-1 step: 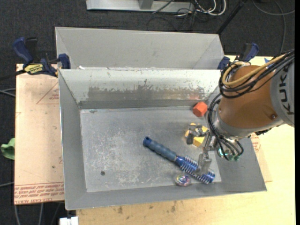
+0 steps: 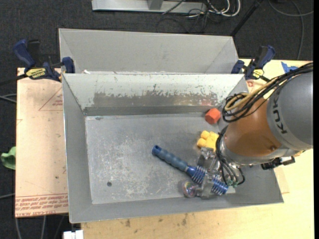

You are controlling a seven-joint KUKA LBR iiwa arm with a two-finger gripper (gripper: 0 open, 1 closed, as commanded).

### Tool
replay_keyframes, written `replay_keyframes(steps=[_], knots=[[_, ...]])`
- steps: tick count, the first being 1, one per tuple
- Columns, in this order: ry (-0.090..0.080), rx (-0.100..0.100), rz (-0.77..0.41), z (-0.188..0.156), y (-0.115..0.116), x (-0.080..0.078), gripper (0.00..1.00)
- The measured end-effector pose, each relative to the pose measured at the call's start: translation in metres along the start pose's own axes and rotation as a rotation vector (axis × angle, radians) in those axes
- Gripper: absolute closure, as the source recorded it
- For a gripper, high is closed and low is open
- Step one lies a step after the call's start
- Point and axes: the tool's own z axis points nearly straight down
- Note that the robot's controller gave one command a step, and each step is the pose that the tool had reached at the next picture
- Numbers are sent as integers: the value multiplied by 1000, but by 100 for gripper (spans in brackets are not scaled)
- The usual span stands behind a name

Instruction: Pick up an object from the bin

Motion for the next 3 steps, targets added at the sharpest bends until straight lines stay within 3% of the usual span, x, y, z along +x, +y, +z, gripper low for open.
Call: replay_keyframes(steps=[1,2,3], knots=[[-3,-1,122,-33,33,17,0],[-5,-1,127,-40,28,4,0],[1,0,322,-2,12,9,0]])
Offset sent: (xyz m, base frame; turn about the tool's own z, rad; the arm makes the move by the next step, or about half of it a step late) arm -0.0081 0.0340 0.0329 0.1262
